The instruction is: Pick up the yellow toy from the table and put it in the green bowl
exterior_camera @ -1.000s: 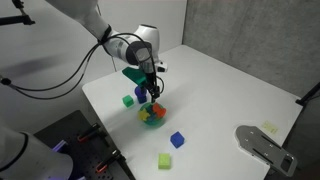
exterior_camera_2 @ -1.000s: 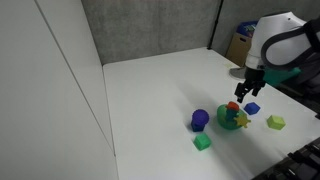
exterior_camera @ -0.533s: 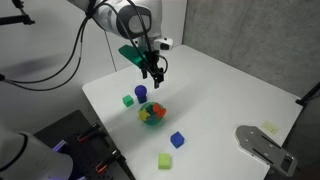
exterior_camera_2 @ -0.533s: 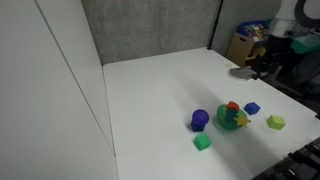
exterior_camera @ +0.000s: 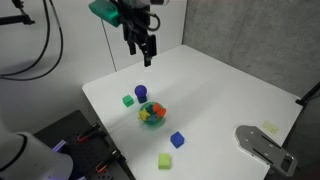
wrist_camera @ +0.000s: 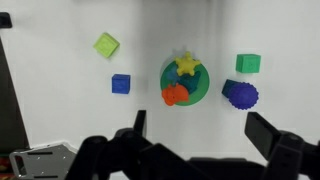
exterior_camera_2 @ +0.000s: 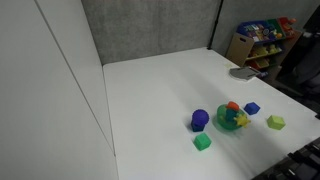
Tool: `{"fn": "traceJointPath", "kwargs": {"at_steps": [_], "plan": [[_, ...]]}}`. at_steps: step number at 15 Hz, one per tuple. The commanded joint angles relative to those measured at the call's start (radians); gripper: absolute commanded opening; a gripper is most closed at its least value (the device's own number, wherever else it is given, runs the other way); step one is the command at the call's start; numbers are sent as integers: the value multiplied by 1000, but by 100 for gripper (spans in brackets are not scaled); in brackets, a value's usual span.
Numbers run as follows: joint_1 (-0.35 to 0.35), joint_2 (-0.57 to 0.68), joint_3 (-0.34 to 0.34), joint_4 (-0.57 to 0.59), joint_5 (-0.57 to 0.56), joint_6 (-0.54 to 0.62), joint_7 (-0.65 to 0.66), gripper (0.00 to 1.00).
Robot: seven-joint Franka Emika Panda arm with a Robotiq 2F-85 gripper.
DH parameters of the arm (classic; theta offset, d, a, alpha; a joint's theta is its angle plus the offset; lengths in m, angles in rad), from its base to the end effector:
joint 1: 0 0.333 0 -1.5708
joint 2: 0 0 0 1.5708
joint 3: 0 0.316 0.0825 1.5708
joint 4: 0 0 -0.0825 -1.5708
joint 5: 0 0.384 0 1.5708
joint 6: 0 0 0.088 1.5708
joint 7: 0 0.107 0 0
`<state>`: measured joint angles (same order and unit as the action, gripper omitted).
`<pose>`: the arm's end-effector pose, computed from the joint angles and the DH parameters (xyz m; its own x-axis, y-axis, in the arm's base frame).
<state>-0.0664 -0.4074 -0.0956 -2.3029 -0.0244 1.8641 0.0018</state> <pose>0.4194 -0.0735 0.5009 0.9886 -0.1471 -0.0329 -0.1476 -0.9889 -0.0147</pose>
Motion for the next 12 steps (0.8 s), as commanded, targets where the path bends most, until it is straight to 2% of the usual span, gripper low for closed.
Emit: {"fn": "traceJointPath", "kwargs": {"at_steps": [1, 5, 12], "plan": [[-28, -87, -1, 68, -32, -103, -9, 100], [-43, -134, 4, 131, -64, -154, -4, 100], [-37, -136, 0, 103, -52, -130, -1, 100]]}}
